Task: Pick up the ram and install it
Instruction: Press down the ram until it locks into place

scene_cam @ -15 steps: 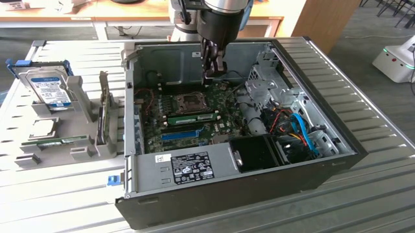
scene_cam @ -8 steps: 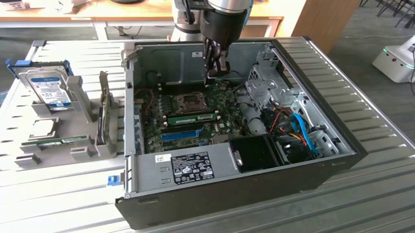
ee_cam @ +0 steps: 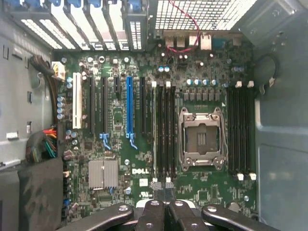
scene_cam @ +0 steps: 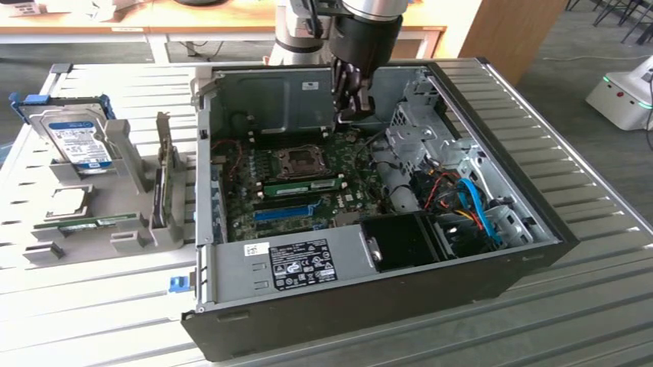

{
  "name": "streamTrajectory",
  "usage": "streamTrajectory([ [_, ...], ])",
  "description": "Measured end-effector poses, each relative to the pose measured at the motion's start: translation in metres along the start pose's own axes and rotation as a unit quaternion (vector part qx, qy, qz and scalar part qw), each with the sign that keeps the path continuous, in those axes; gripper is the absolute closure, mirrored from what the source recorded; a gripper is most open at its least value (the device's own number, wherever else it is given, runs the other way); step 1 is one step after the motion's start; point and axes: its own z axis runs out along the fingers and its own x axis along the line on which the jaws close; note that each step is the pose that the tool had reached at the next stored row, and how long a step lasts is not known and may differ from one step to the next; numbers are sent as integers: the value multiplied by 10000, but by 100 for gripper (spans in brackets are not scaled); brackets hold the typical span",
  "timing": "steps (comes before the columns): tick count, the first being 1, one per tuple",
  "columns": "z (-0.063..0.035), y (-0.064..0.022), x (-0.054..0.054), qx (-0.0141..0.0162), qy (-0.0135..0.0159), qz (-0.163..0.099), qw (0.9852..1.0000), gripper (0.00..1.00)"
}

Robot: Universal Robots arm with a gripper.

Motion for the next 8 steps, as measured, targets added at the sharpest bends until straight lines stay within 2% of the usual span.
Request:
streamTrajectory([
  [4,-2,-48,-2,0,0,0,10000,89],
  [8,-2,-50,-2,0,0,-11,10000,89],
])
